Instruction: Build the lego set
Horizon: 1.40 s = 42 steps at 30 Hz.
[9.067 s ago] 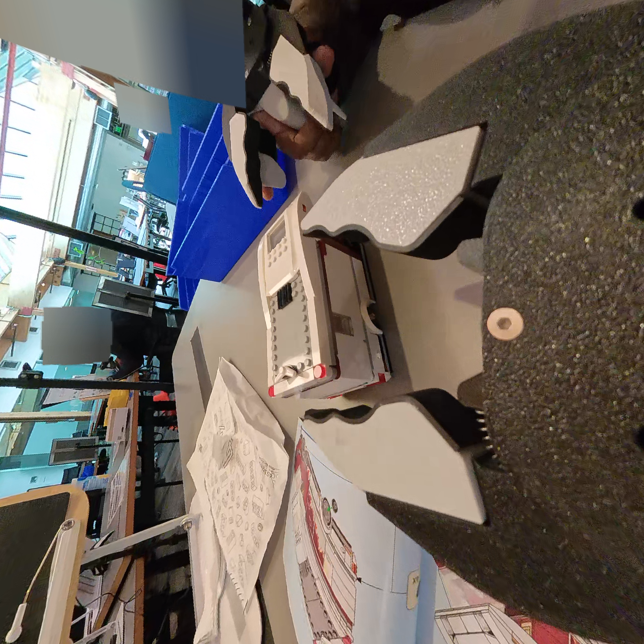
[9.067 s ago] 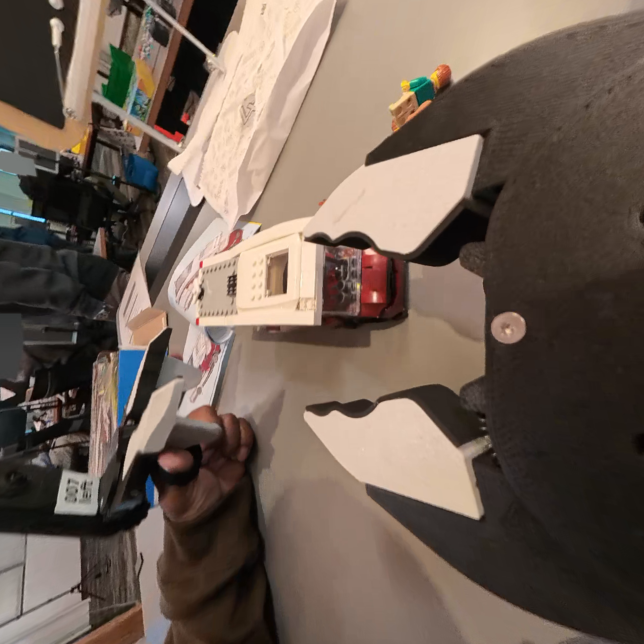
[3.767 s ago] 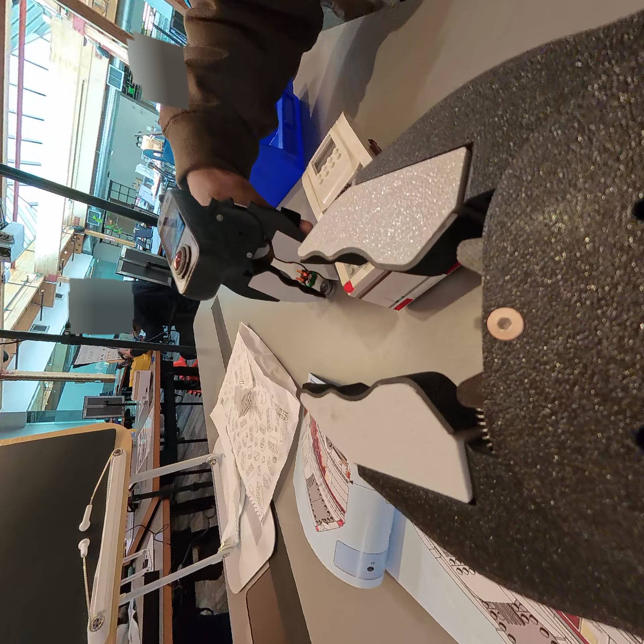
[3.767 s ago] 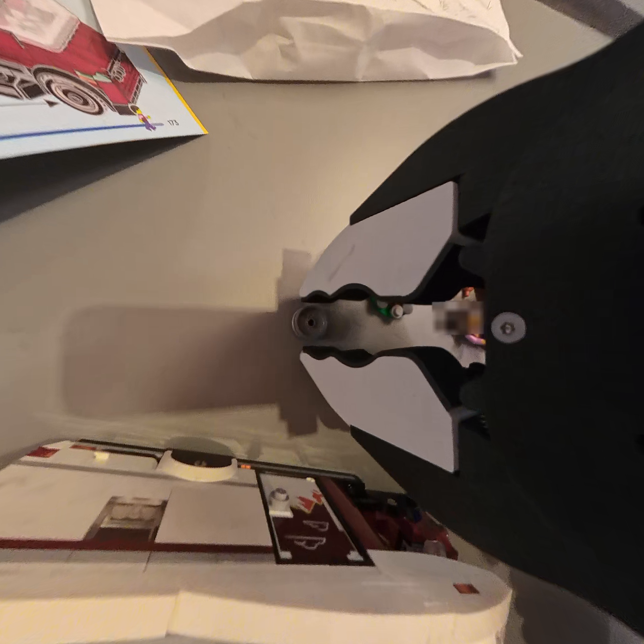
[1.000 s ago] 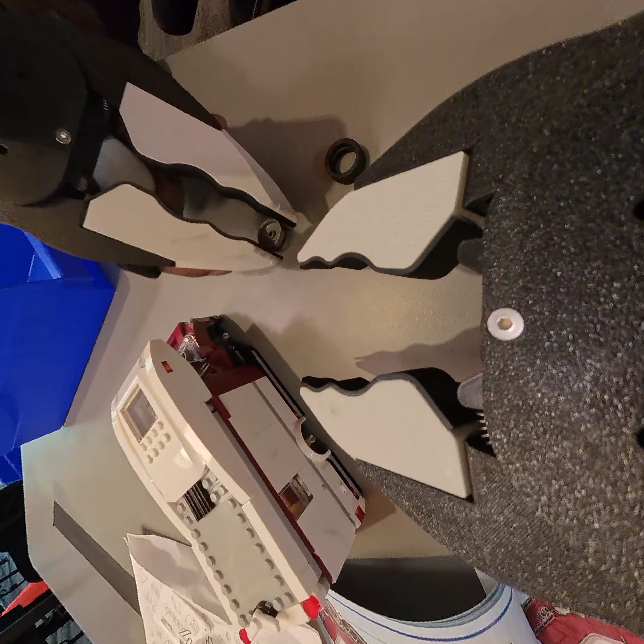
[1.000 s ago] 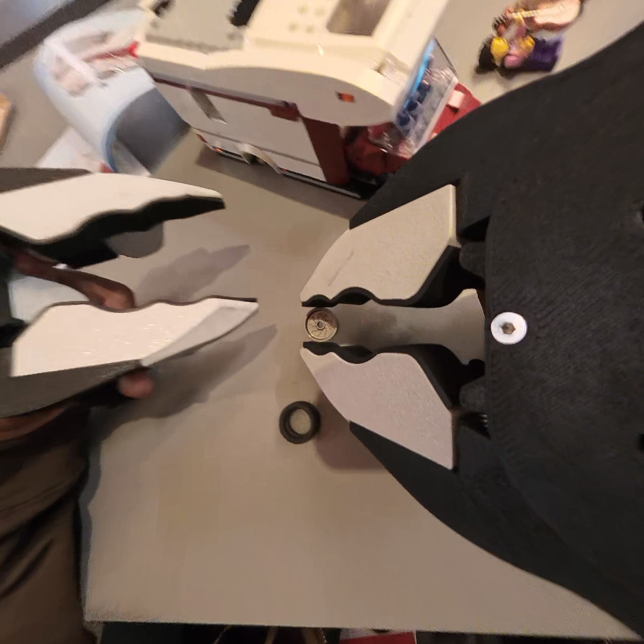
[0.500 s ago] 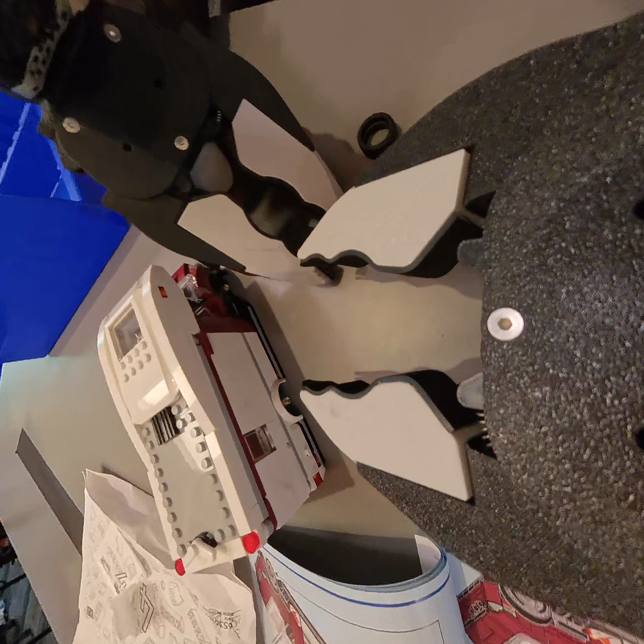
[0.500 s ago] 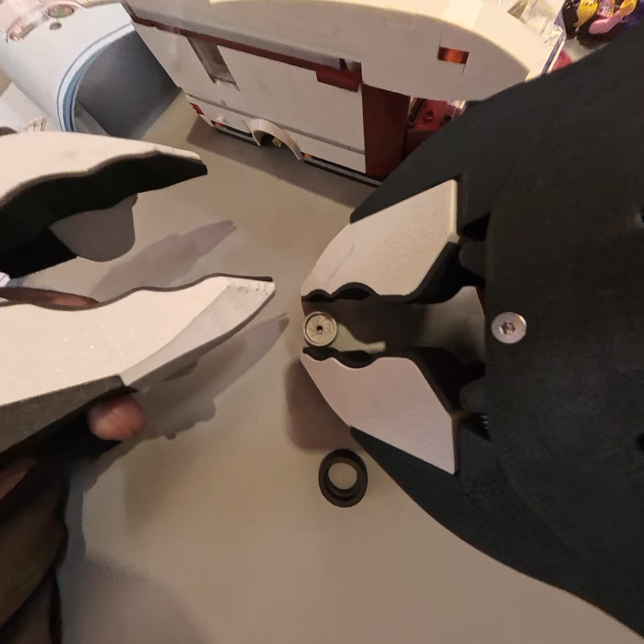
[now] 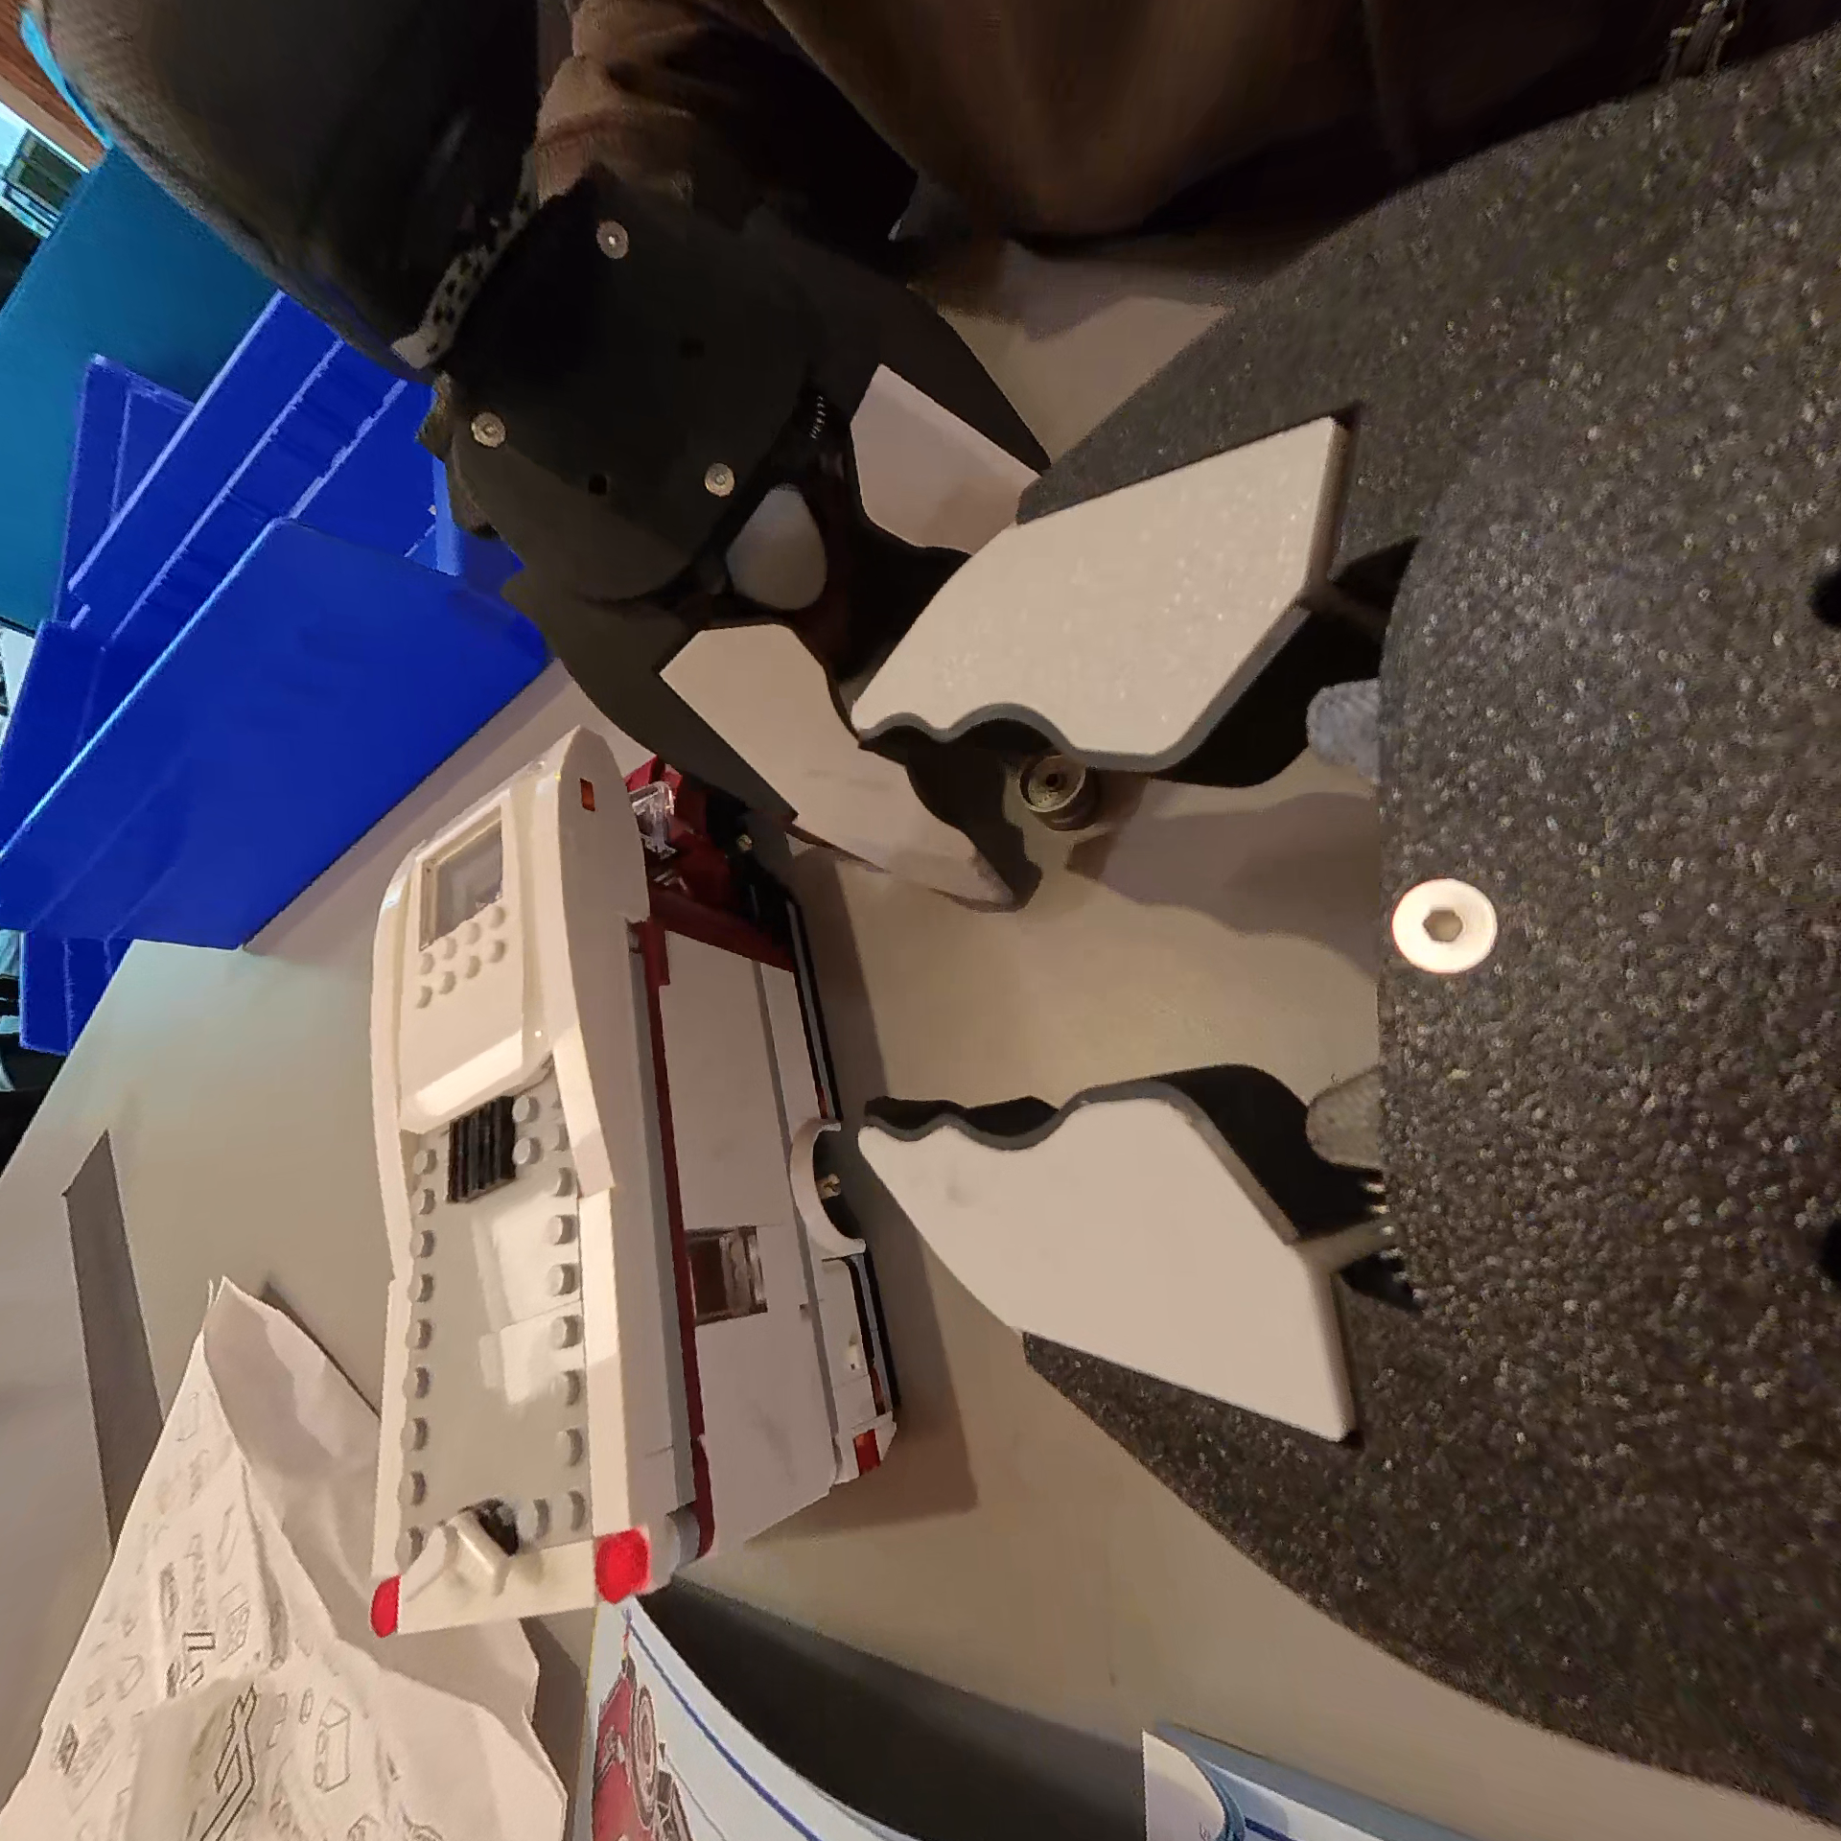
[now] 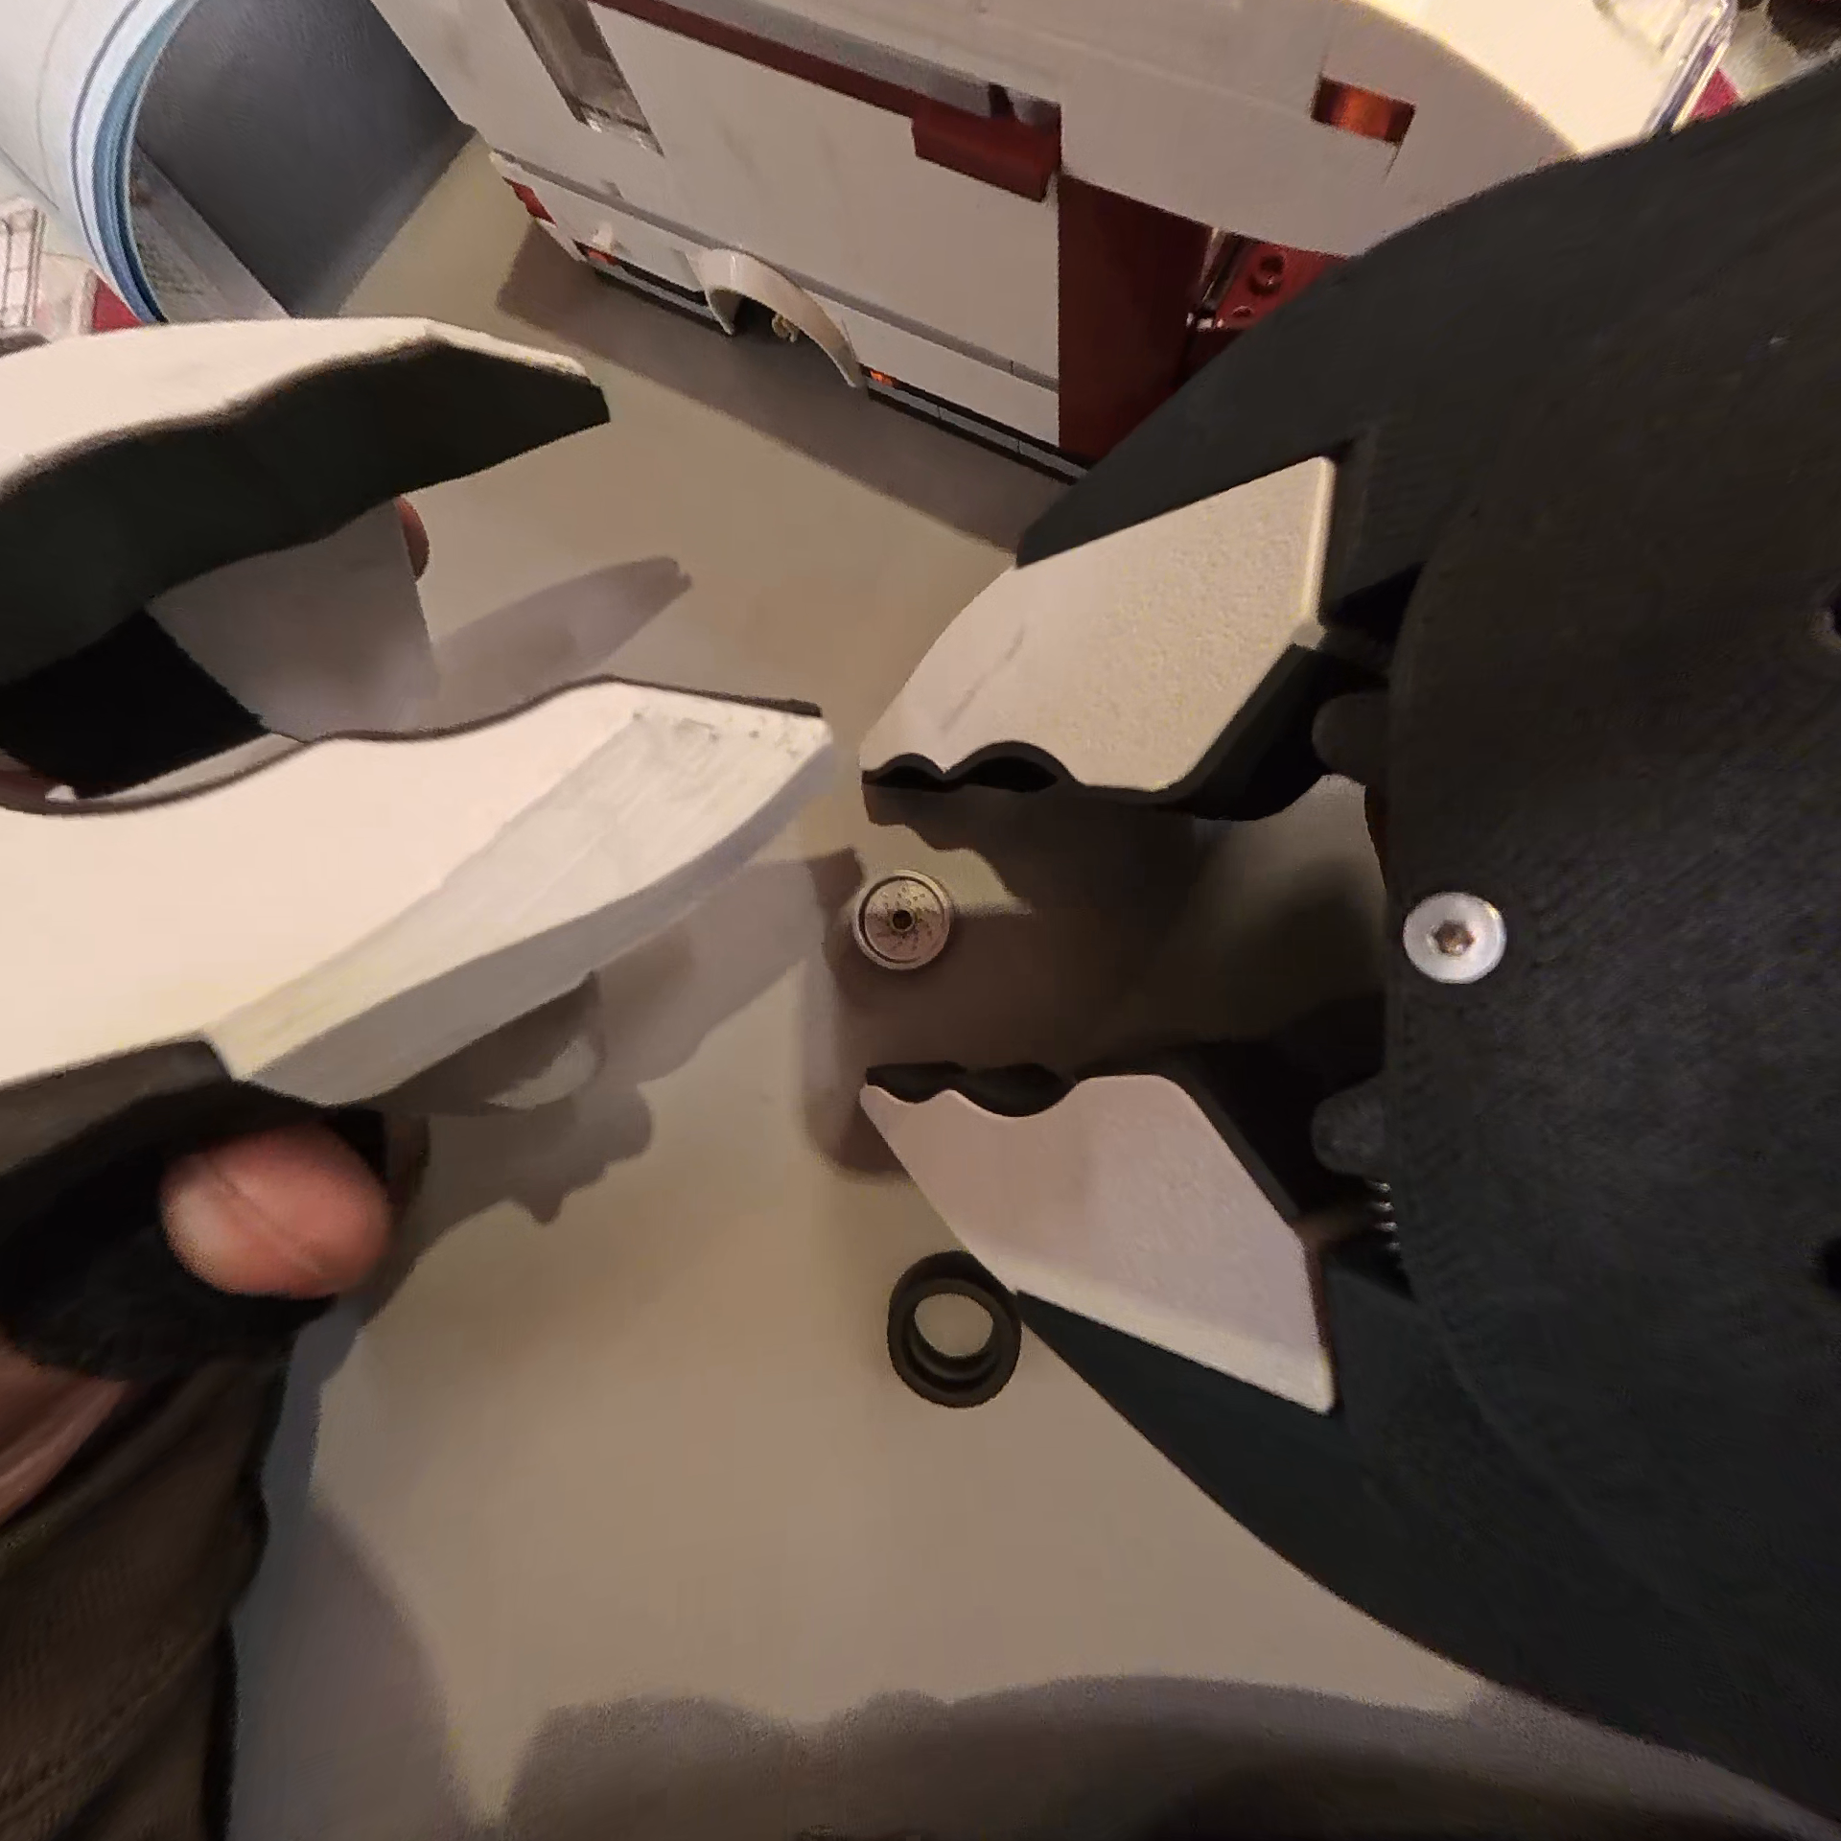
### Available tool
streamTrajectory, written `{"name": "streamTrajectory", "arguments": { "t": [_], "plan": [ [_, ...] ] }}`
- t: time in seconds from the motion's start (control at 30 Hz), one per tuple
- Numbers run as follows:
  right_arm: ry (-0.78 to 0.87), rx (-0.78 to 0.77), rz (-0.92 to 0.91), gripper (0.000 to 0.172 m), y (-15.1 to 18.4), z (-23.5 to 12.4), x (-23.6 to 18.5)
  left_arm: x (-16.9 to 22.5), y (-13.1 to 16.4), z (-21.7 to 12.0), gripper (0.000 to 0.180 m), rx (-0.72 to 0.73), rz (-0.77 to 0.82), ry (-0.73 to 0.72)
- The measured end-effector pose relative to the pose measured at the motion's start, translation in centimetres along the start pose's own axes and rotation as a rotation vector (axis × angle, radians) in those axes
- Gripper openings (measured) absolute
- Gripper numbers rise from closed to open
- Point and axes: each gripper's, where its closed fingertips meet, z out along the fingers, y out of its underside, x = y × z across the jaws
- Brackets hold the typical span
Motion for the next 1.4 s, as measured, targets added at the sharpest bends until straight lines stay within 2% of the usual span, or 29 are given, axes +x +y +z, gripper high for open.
{"name": "streamTrajectory", "arguments": {
  "t": [0.17, 0.53, 0.6, 0.7, 0.73, 0.83, 1.0, 1.13, 1.3, 1.37, 1.4],
  "plan": [
    [-0.021, 0.001, 0.007, 0.037, 0.0, 0.0, -0.1, -0.5, -0.3, -0.3, 0.068, 0.027, -0.062, 0.025],
    [0.043, 0.028, -0.037, 0.044, 0.1, -0.6, -0.2, -1.2, -0.7, -0.9, 0.067, 0.051, -0.064, 0.039],
    [0.057, 0.015, -0.037, 0.039, 0.1, -0.4, -0.1, -1.1, -0.6, -0.9, 0.066, 0.044, -0.052, 0.044],
    [0.076, 0.021, -0.050, 0.018, 0.0, -0.5, 0.0, -0.9, -0.2, -0.9, 0.065, 0.013, -0.023, 0.038],
    [0.089, 0.036, -0.064, 0.018, -0.2, -0.6, 0.1, -0.9, -0.1, -0.9, 0.065, -0.001, -0.018, 0.037],
    [0.183, 0.089, -0.163, 0.018, -1.0, -1.1, 0.7, -0.6, 0.3, -0.9, 0.065, -0.028, -0.028, 0.057],
    [0.437, 0.152, -0.418, 0.018, -2.4, -2.4, 2.2, 0.7, 1.4, -0.6, 0.063, -0.098, -0.047, 0.128],
    [0.541, 0.210, -0.533, 0.018, -3.3, -3.4, 2.4, 1.5, 1.8, -0.5, 0.057, -0.128, -0.060, 0.170],
    [0.582, 0.263, -0.625, 0.018, -4.1, -4.0, 1.9, 2.9, 1.5, -0.6, 0.044, -0.107, -0.108, 0.267],
    [0.605, 0.257, -0.653, 0.018, -4.1, -4.1, 2.0, 3.3, 1.4, -0.6, 0.033, -0.101, -0.105, 0.287],
    [0.613, 0.252, -0.666, 0.018, -4.1, -4.1, 2.1, 3.3, 1.4, -0.7, 0.020, -0.096, -0.096, 0.289]
  ]
}}
